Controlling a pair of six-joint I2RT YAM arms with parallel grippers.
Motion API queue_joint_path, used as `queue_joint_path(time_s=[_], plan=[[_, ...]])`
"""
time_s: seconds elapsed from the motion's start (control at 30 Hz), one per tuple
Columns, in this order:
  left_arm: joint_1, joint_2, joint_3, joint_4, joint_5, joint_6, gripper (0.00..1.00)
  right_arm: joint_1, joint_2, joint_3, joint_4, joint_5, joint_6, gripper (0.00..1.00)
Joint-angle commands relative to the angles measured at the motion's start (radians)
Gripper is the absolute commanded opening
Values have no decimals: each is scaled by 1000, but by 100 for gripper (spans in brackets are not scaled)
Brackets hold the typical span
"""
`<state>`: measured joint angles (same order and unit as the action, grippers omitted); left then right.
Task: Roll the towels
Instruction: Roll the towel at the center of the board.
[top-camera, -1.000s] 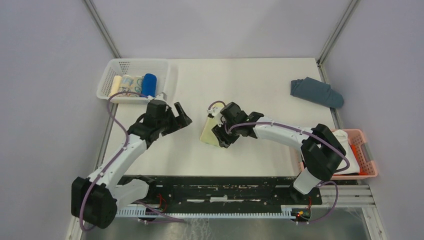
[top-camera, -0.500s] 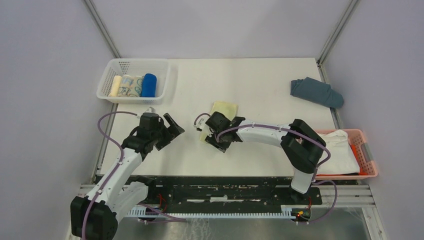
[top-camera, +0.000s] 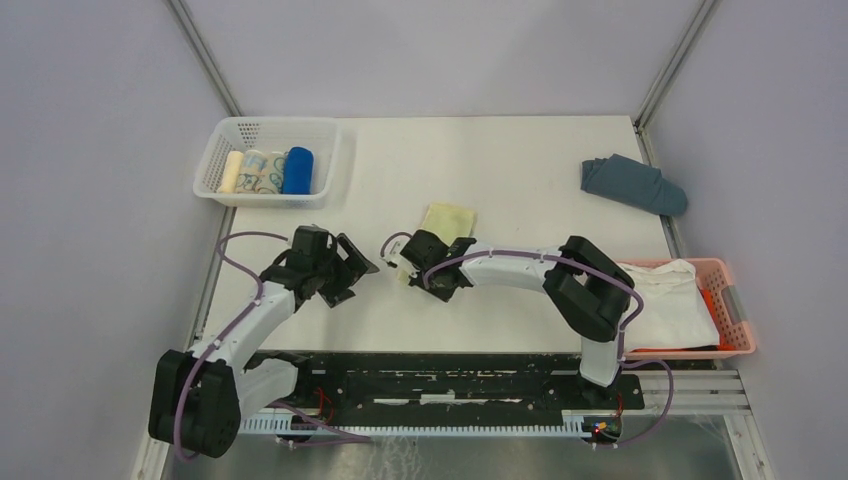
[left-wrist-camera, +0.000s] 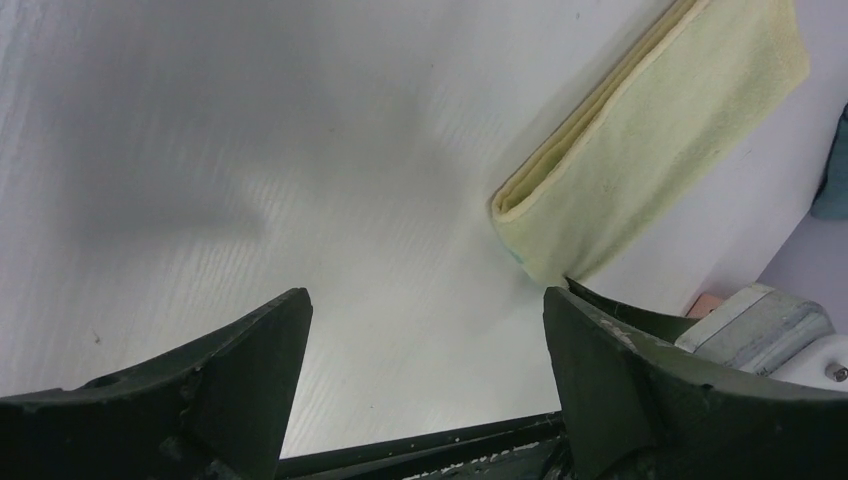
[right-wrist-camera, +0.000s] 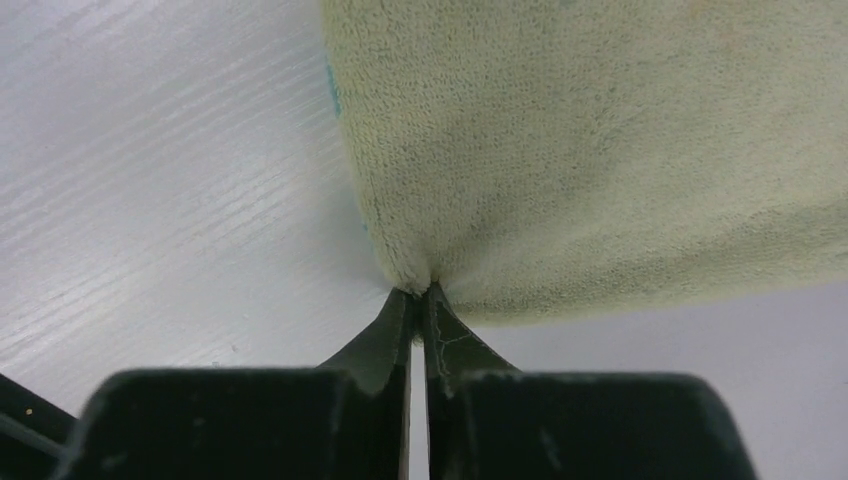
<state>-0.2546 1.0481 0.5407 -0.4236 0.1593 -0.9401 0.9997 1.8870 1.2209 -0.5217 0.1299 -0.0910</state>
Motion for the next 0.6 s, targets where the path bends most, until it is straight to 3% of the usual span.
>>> queue_joint_path(time_s=[0.0, 0.23, 0.57], plan=[[-5, 35, 7, 105, 60, -99, 92, -5, -20, 22, 11, -108, 52, 4], [-74, 117, 38, 173, 63, -192, 89, -64, -86, -14, 129, -282, 167, 1], [-230, 296, 84, 287, 14, -281, 75, -96, -107, -74, 220, -345, 241, 1]])
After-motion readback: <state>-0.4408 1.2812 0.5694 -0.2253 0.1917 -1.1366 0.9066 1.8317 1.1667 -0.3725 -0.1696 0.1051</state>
